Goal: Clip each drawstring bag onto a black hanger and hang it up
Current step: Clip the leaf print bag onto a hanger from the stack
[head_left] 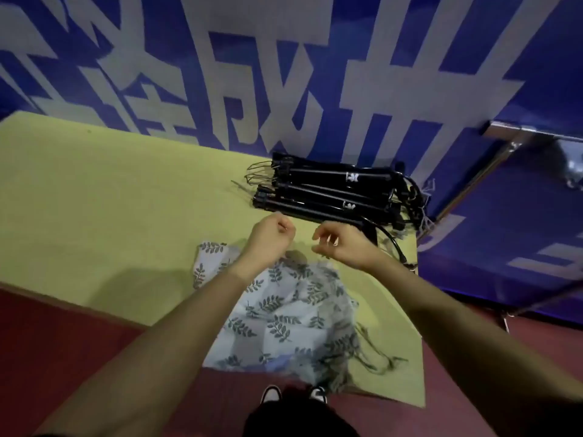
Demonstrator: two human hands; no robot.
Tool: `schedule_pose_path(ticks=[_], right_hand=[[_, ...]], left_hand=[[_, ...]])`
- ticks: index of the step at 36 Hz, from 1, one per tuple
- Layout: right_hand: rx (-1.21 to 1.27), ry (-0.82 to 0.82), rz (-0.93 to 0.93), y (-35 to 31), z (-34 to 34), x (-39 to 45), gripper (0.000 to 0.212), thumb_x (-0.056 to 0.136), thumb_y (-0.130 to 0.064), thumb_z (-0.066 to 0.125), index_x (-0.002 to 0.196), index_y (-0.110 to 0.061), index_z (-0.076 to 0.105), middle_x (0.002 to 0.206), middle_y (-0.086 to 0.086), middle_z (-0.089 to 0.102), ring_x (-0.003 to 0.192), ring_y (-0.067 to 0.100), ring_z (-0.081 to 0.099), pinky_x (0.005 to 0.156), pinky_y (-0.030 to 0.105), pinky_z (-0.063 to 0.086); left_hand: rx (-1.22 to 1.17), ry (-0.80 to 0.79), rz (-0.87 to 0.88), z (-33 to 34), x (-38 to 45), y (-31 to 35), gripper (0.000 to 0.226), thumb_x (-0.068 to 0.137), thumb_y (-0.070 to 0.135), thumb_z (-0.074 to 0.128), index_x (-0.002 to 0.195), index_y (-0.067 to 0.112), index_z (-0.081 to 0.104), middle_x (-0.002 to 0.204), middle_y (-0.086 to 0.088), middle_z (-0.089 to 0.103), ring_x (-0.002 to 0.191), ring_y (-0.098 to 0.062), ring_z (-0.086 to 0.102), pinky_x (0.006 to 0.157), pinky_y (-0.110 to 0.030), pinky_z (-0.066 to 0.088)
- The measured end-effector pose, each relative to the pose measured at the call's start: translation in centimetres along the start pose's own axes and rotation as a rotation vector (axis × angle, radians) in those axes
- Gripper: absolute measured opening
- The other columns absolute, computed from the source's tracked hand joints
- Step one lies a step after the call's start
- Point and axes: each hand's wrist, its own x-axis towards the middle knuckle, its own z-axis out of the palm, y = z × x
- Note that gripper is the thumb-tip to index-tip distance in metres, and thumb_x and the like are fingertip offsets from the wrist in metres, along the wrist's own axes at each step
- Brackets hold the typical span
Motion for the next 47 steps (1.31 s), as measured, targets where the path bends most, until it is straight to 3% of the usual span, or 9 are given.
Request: schedule_pose_path(ticks=[5,9,11,16,22,28,37,42,47], right_hand=[[-0.505,-0.215,0.091,2.4,3.7,-0.3,0.043,0.083,-0.038,0.064,0.119,-0.018,0.054,0.117,0.003,0.054,0.113,0.024,0.046,0.091,0.039,0.029],[-0.511,-0.139,0.064,3.5,5.3,-0.7,0.006,0.087,-0.021,0.053,0.091,-0.020,0.056,0.097,0.001,0.053,0.101,0.023,0.048,0.086,0.035,0.024],[-0.497,-0.081,0.037,3.6,5.8,-0.9,0.013,0.088,-0.013,0.046,0.080,-0.020,0.052,0.087,-0.002,0.050,0.092,0.020,0.047,0.084,0.034,0.022],[-0.317,0.104,-0.043,3.3,5.9,-0.9,0.011,0.098,-0.018,0.041,0.093,-0.018,0.050,0.090,-0.005,0.052,0.086,0.016,0.046,0.085,0.030,0.023],[-0.156,0.170,-0.071,1.4,4.4,-0.9,0.012,0.102,-0.025,0.037,0.103,-0.016,0.044,0.079,-0.002,0.057,0.071,0.009,0.036,0.080,0.025,0.024],[0.022,0.169,-0.113,-0.6,2.4,0.6,0.015,0.096,-0.030,0.051,0.104,-0.018,0.049,0.082,-0.001,0.062,0.074,0.017,0.059,0.067,0.035,0.046],[0.125,0.020,-0.156,-2.3,0.3,1.5,0.037,0.077,0.007,0.053,0.105,-0.016,0.051,0.098,-0.001,0.057,0.086,0.012,0.055,0.075,0.023,0.044],[0.068,0.173,-0.098,-1.9,0.7,2.0,0.020,0.089,-0.003,0.059,0.106,-0.013,0.058,0.091,-0.001,0.060,0.082,0.005,0.055,0.070,0.010,0.041],[0.156,0.276,-0.075,-2.5,0.7,2.6,0.005,0.085,-0.012,0.067,0.086,-0.014,0.063,0.068,-0.008,0.058,0.060,0.002,0.050,0.062,0.020,0.043]], left_hand=[[0.182,-0.119,-0.017,1.8,-0.8,-4.1,0.018,0.093,0.015,0.053,0.107,0.006,0.060,0.107,-0.007,0.062,0.095,-0.020,0.059,0.074,-0.025,0.043],[0.378,-0.139,0.038,3.0,-1.0,-6.2,0.033,0.093,0.020,0.055,0.124,0.012,0.055,0.126,-0.004,0.054,0.117,-0.023,0.048,0.097,-0.032,0.038],[0.460,-0.170,0.051,3.7,-1.2,-6.8,0.041,0.093,0.023,0.053,0.133,0.016,0.047,0.135,-0.001,0.048,0.124,-0.022,0.039,0.103,-0.034,0.032],[0.565,-0.197,0.073,4.8,-0.8,-7.6,0.052,0.094,0.025,0.050,0.143,0.023,0.035,0.143,0.002,0.040,0.127,-0.022,0.036,0.107,-0.037,0.030],[0.443,0.065,0.151,3.4,0.5,-6.0,0.024,0.098,0.011,0.041,0.112,0.008,0.060,0.113,-0.006,0.061,0.089,-0.021,0.060,0.077,-0.032,0.050],[0.423,0.166,0.319,0.7,2.9,-4.0,0.028,0.094,0.002,0.041,0.115,0.007,0.059,0.106,-0.005,0.056,0.094,-0.023,0.056,0.082,-0.042,0.050],[0.383,0.148,0.302,-1.4,4.5,-3.3,0.027,0.096,0.006,0.043,0.119,0.001,0.056,0.121,-0.007,0.045,0.097,-0.023,0.055,0.089,-0.041,0.048],[0.367,0.157,0.322,-0.9,2.8,-2.2,0.033,0.089,0.011,0.053,0.121,0.007,0.047,0.121,-0.006,0.037,0.076,-0.018,0.056,0.068,-0.033,0.052],[0.448,0.073,0.219,1.3,0.5,-1.1,0.033,0.083,0.040,0.057,0.098,0.020,0.036,0.095,0.003,0.052,0.073,-0.015,0.052,0.061,-0.026,0.038]])
